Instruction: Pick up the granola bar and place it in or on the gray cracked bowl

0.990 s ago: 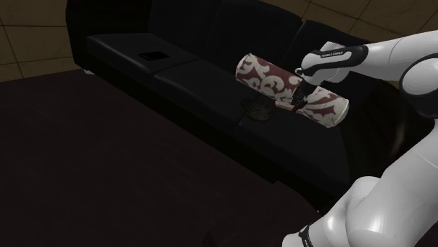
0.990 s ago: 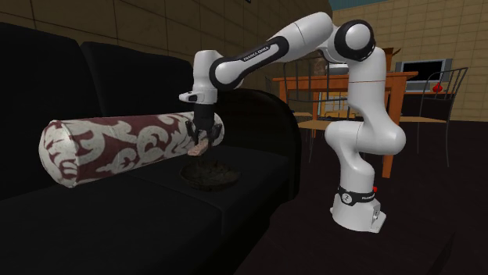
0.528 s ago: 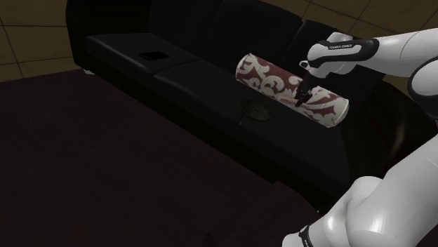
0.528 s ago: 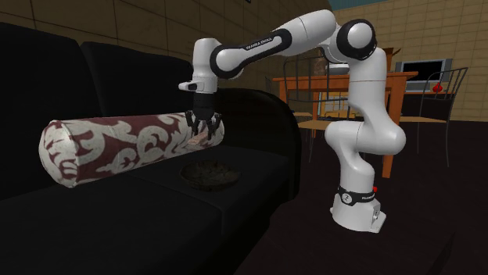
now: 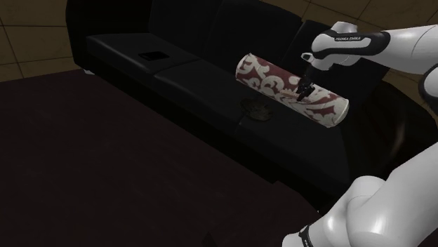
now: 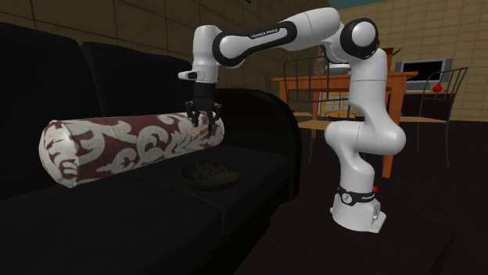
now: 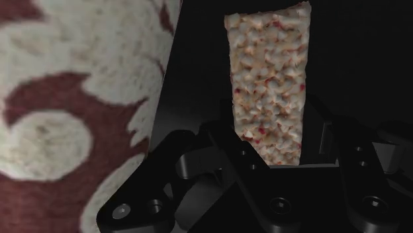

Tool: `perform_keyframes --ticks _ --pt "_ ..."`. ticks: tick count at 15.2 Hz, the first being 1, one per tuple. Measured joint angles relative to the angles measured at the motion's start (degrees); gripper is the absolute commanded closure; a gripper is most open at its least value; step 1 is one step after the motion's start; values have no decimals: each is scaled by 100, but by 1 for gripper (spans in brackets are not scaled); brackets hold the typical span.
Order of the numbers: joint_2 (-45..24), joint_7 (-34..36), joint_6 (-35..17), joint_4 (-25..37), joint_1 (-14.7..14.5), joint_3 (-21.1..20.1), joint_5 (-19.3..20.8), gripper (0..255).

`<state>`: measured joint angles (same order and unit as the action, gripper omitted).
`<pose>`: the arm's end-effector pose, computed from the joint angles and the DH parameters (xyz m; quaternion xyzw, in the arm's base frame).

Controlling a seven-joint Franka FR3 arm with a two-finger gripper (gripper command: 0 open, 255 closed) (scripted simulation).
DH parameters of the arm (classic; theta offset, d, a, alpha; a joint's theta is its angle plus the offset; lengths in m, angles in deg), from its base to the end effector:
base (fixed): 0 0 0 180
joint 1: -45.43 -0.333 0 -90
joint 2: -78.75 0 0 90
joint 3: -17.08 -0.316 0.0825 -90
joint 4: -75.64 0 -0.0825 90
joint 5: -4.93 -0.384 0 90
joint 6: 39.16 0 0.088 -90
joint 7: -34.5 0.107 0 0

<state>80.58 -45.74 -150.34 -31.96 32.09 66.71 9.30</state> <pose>0.4491 -0.3417 0.5220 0.9218 0.3848 0.0016 0.0481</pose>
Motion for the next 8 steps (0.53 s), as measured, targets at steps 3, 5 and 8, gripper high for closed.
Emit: perform_keyframes --ticks 3,5,8 --pt "301 565 11 -235 -201 -278 271 255" --pt "370 853 48 -274 -308 -436 334 255" --pt "562 1387 100 -423 -489 -742 486 255"
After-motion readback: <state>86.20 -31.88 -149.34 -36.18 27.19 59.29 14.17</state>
